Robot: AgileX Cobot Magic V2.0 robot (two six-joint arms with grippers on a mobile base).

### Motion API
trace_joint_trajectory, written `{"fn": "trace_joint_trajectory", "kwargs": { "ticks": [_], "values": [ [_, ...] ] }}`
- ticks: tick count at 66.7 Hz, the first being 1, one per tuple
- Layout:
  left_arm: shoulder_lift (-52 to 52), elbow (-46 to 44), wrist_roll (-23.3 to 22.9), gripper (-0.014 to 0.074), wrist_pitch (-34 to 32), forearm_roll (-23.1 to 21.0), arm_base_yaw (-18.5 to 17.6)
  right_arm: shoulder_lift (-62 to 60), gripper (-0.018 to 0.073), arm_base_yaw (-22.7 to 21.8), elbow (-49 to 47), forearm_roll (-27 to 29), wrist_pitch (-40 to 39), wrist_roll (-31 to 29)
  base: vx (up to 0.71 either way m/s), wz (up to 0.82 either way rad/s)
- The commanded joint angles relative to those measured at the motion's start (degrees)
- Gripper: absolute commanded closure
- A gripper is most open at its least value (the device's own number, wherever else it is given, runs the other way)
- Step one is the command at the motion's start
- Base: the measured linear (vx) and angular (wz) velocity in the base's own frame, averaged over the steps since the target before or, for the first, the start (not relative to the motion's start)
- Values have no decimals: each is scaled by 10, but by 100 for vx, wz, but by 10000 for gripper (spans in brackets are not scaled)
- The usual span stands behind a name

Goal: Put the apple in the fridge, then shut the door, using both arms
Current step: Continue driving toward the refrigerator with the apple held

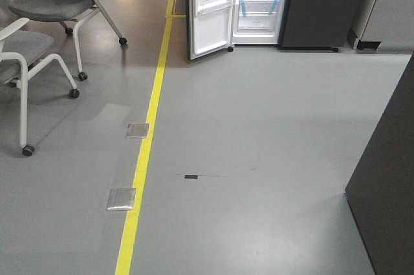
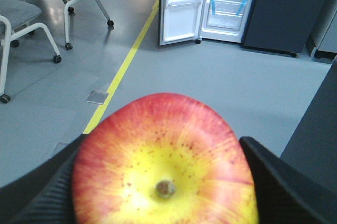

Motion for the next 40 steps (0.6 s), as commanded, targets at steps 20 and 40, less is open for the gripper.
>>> {"fn": "trace_joint_trajectory", "kwargs": {
  "ticks": [20, 40],
  "values": [
    [-9, 10, 0, 602, -44, 0, -1, 4, 386, 1, -13, 6, -50, 1, 5, 0],
    [-9, 10, 0, 602, -44, 0, -1, 4, 384, 1, -13, 6, -51, 1, 4, 0]
  ]
}}
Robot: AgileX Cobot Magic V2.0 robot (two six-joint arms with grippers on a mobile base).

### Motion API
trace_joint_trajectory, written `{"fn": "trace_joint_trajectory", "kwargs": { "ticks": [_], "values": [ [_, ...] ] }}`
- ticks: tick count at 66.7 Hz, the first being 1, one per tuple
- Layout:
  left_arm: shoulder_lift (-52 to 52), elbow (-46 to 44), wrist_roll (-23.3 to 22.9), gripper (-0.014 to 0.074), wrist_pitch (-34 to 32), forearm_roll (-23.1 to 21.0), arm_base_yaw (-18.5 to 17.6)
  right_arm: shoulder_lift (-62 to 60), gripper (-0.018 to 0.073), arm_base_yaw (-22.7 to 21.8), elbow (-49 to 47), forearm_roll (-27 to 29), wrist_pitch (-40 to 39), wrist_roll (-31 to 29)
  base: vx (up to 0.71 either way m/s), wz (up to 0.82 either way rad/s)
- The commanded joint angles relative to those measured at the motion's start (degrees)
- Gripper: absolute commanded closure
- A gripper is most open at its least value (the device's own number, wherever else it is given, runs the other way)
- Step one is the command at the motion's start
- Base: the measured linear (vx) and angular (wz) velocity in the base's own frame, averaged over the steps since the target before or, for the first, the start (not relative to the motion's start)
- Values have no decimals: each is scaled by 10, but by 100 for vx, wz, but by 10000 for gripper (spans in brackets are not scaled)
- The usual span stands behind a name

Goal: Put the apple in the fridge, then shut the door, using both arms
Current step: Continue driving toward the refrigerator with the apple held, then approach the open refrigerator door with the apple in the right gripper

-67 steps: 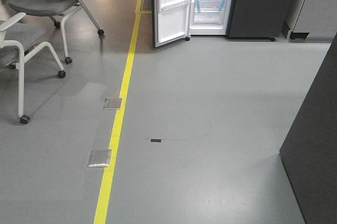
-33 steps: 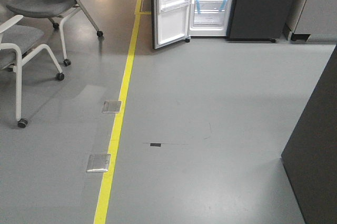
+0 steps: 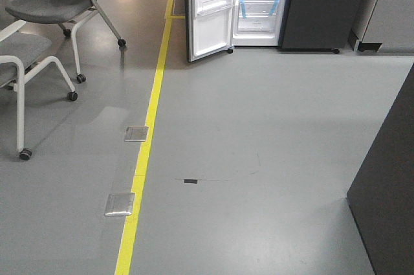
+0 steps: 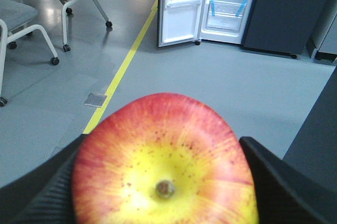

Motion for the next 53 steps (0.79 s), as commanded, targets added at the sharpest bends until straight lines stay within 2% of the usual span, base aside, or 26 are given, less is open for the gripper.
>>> {"fn": "trace_joint_trajectory", "kwargs": {
  "ticks": [1, 53],
  "values": [
    [-9, 10, 0, 602, -44, 0, -1, 4, 384, 1, -13, 6, -51, 1, 4, 0],
    [-9, 10, 0, 602, -44, 0, -1, 4, 384, 1, -13, 6, -51, 1, 7, 1]
  ]
}}
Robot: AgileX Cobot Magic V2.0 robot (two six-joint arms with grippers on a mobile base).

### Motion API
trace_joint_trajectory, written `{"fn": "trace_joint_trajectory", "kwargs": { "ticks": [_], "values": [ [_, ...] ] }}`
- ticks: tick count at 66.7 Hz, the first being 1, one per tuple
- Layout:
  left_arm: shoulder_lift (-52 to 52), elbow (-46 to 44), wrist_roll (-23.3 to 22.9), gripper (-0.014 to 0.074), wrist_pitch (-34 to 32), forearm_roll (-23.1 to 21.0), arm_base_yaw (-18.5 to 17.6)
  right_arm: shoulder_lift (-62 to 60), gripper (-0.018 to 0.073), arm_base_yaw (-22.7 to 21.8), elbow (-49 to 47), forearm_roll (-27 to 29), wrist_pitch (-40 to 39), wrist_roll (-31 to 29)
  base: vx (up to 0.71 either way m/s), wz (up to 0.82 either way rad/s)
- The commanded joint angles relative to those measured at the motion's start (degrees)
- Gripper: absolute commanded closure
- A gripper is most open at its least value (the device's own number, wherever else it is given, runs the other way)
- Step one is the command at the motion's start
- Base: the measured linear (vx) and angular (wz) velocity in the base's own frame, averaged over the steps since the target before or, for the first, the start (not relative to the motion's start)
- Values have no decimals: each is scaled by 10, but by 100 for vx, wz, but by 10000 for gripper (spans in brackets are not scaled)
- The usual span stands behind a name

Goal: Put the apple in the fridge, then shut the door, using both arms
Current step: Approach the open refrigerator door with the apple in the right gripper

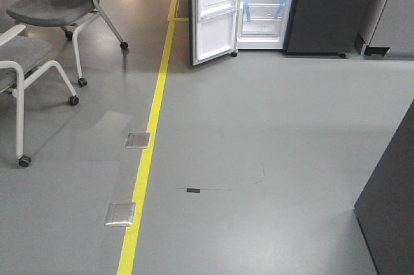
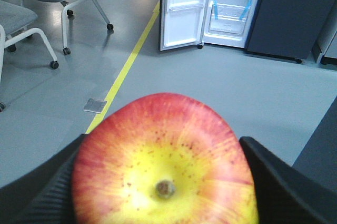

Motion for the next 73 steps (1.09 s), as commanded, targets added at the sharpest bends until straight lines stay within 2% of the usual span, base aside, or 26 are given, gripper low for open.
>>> {"fn": "trace_joint_trajectory", "kwargs": {
  "ticks": [1, 73],
  "values": [
    [-9, 10, 0, 602, -44, 0, -1, 4, 384, 1, -13, 6, -51, 1, 9, 1],
    [-9, 10, 0, 602, -44, 0, -1, 4, 384, 1, -13, 6, -49, 1, 13, 0]
  ]
}}
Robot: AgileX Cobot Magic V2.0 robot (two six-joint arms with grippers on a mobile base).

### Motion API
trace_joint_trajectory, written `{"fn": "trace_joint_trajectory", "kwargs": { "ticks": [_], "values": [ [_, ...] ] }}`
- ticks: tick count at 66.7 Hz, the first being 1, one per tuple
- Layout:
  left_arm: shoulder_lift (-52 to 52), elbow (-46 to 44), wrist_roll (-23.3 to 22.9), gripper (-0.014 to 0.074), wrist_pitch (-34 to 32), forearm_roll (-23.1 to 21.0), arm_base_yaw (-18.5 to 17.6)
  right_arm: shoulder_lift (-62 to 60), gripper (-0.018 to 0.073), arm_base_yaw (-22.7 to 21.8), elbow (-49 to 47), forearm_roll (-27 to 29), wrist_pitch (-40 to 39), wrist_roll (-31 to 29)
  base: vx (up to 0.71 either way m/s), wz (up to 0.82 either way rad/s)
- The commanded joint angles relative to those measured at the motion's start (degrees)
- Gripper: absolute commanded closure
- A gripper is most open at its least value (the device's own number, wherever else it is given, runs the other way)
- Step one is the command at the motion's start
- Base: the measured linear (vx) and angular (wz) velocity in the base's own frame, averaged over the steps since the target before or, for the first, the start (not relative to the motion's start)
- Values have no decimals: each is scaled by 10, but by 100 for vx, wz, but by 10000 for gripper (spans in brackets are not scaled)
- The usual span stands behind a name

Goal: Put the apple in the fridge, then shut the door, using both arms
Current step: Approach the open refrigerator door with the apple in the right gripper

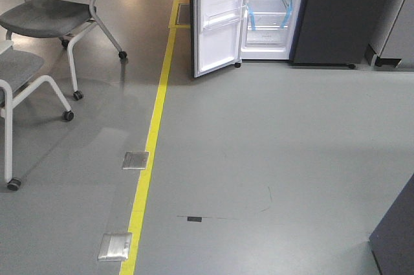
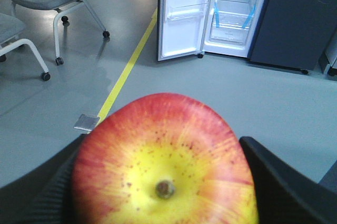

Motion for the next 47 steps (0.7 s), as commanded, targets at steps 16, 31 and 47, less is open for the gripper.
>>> {"fn": "trace_joint_trajectory", "kwargs": {
  "ticks": [16, 31, 47],
  "values": [
    [-9, 10, 0, 602, -44, 0, -1, 4, 384, 1, -13, 6, -50, 1, 17, -3],
    [-9, 10, 0, 602, -44, 0, -1, 4, 384, 1, -13, 6, -50, 1, 15, -4],
    [-9, 10, 0, 602, -44, 0, -1, 4, 384, 1, -13, 6, -50, 1, 14, -2]
  ]
}}
